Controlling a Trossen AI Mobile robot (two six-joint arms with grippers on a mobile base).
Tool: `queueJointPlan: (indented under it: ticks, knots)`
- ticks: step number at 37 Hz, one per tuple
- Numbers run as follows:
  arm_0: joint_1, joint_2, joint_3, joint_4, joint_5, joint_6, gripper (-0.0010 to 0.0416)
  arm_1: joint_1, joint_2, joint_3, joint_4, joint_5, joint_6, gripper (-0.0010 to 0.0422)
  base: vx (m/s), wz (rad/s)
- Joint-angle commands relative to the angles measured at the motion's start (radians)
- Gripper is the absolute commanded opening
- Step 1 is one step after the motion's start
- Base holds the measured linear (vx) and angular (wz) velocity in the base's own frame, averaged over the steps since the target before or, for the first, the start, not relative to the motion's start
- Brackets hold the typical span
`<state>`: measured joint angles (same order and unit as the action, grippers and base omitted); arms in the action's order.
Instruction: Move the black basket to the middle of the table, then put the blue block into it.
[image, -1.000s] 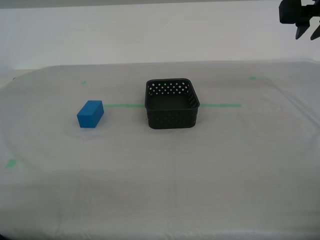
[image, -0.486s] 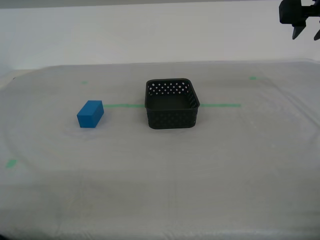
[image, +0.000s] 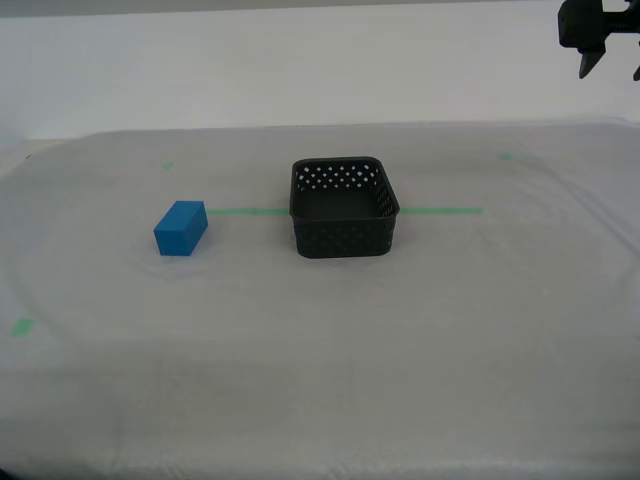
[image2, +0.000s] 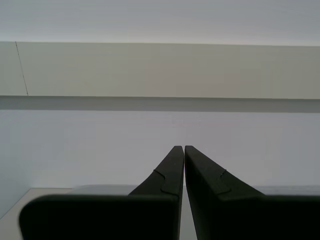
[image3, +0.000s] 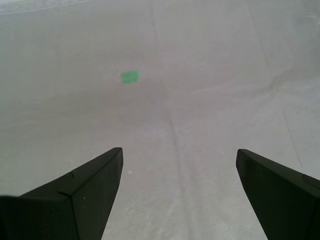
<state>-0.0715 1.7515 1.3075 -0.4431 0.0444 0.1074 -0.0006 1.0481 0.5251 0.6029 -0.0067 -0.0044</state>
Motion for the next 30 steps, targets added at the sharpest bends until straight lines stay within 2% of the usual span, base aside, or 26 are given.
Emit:
queueJointPlan:
  ticks: [1,24,30]
  knots:
    - [0.0,-0.001,0.001,0.002,0.002,0.001,0.0307,0.0,0.0,0.0,0.005,-0.001,0.002,0.0,0.0,0.0]
    - [0.0,-0.001,0.001,0.001,0.002,0.002,0.0247,0.0,0.0,0.0,0.005,-0.001,0.002,0.0,0.0,0.0]
    - [0.0,-0.001,0.001,0.0,0.002,0.002,0.0244,0.0,0.0,0.0,0.005,-0.001,-0.004,0.0,0.0,0.0]
